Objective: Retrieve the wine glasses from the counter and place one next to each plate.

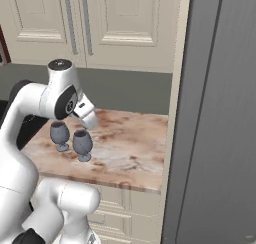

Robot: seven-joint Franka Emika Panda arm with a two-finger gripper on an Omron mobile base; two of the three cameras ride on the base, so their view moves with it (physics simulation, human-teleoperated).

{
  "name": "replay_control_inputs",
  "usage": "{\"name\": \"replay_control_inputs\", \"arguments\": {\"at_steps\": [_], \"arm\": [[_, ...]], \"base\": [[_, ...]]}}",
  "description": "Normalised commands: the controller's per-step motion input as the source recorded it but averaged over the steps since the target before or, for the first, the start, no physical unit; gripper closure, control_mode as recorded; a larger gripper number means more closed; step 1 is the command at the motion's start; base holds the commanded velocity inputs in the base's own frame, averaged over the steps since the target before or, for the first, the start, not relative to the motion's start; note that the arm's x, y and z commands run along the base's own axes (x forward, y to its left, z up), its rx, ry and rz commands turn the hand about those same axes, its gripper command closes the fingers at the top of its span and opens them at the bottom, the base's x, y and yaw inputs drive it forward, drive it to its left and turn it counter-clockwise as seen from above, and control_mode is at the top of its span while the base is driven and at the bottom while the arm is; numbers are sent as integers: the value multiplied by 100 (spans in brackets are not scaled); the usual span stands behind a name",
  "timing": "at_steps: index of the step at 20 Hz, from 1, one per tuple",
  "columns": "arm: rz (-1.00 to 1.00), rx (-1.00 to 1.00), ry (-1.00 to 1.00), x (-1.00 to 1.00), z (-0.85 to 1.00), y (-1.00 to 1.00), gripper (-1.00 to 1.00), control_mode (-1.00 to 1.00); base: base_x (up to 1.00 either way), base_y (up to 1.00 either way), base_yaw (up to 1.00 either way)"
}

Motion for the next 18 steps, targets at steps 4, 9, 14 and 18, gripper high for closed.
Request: {"name": "replay_control_inputs", "arguments": {"at_steps": [4,9,14,18], "arm": [[-25,48,-12,0,-2,3,-100,-100],[-27,45,-18,3,-37,2,-100,-100],[-24,37,-6,0,-41,2,-100,-100],[-5,48,16,6,-33,0,-100,-100]], "base": [[0,0,0],[0,0,0],[0,0,0],[0,0,0]]}}
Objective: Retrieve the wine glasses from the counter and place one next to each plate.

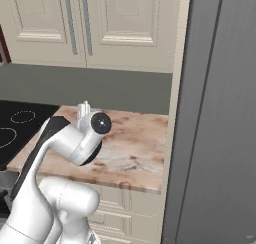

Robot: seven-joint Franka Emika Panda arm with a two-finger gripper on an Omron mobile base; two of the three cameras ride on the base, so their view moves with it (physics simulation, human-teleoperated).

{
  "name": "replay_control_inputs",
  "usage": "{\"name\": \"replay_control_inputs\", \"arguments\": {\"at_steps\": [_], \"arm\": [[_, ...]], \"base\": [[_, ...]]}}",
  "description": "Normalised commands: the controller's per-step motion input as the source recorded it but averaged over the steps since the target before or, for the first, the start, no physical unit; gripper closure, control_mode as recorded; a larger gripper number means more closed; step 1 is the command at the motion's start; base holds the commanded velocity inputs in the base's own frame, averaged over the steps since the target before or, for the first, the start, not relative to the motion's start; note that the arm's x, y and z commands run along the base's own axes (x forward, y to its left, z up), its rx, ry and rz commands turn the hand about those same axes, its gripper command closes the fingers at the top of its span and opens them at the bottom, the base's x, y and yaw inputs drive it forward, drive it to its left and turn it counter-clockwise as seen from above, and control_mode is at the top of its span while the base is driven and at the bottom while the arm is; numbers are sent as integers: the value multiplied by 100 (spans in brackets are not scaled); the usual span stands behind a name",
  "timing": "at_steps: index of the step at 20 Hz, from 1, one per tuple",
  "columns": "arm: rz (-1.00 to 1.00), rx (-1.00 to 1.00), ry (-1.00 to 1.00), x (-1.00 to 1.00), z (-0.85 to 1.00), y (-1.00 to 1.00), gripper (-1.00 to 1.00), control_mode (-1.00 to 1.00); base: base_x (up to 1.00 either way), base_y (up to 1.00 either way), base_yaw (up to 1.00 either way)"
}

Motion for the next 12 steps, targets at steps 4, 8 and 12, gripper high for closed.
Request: {"name": "replay_control_inputs", "arguments": {"at_steps": [4,8,12], "arm": [[2,40,29,29,-47,0,-100,-100],[8,22,25,26,-45,-4,-100,-100],[4,7,17,33,-9,-4,-100,-100]], "base": [[0,0,0],[0,0,0],[0,0,0]]}}
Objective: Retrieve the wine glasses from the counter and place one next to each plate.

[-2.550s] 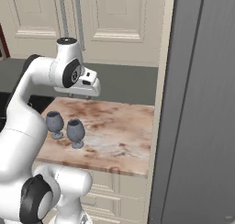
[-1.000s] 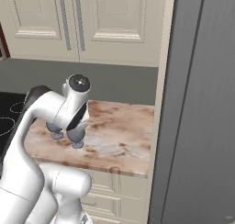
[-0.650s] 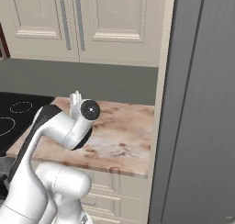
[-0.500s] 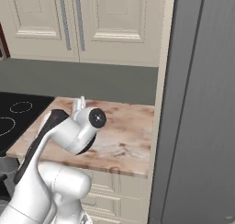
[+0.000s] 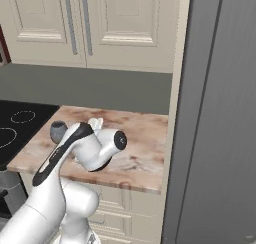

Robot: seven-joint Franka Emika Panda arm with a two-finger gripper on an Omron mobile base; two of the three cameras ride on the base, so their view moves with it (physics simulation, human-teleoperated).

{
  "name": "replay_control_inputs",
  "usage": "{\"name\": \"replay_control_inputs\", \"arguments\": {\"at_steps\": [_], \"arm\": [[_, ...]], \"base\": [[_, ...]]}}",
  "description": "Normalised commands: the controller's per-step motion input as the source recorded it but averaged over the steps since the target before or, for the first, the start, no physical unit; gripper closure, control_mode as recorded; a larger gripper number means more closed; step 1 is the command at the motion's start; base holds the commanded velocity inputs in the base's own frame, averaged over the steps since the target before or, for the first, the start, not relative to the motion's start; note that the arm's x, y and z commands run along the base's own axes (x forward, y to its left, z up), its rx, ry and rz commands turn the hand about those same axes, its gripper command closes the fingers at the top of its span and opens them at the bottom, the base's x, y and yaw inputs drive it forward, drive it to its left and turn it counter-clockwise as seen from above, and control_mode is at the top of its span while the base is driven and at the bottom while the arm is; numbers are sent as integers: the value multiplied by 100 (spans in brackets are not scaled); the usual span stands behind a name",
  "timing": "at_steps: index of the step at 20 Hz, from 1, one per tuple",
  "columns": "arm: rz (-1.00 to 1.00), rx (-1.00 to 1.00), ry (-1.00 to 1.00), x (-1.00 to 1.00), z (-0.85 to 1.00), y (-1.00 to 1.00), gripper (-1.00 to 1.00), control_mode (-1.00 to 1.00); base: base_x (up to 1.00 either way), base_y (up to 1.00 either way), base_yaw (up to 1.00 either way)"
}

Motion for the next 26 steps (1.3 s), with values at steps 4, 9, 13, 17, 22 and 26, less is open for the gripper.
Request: {"name": "replay_control_inputs", "arguments": {"at_steps": [4,9,13,17,22,26], "arm": [[5,9,16,29,0,-19,-100,-100],[7,7,30,29,-6,-15,-100,-100],[4,5,27,23,-22,-2,-100,-100],[4,9,14,14,-28,0,-100,-100],[1,6,0,7,-35,-3,-100,-100],[0,3,0,9,-36,0,-100,-100]], "base": [[0,0,0],[0,0,0],[0,0,0],[0,0,0],[0,0,0],[0,0,0]]}}
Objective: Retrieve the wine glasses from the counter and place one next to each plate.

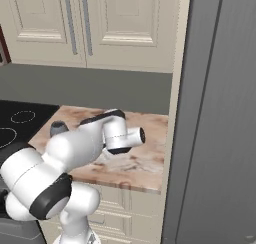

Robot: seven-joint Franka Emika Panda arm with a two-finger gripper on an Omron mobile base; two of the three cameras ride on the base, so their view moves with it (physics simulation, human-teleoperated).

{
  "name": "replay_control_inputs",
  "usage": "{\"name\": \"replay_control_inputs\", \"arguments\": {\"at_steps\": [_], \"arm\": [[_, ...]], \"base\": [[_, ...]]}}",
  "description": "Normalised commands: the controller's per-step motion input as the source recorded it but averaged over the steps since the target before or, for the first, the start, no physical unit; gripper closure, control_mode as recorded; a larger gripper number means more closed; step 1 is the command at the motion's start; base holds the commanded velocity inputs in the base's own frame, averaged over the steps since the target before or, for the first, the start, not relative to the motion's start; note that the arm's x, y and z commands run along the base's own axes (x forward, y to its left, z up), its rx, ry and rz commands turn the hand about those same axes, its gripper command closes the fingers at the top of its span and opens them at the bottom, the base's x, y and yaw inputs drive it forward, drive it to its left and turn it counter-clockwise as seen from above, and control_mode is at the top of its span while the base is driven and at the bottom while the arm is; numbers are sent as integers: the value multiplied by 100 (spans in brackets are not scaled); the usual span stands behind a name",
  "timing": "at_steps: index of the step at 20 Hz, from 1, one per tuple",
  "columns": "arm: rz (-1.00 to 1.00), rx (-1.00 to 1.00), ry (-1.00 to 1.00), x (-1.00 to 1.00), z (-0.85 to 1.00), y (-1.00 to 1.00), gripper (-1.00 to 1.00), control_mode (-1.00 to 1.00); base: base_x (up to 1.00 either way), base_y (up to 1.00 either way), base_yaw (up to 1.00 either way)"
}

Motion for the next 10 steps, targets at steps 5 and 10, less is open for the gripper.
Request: {"name": "replay_control_inputs", "arguments": {"at_steps": [5,10], "arm": [[0,0,1,6,-30,0,-100,-100],[0,0,10,15,-18,2,-100,-100]], "base": [[0,0,0],[0,0,0]]}}
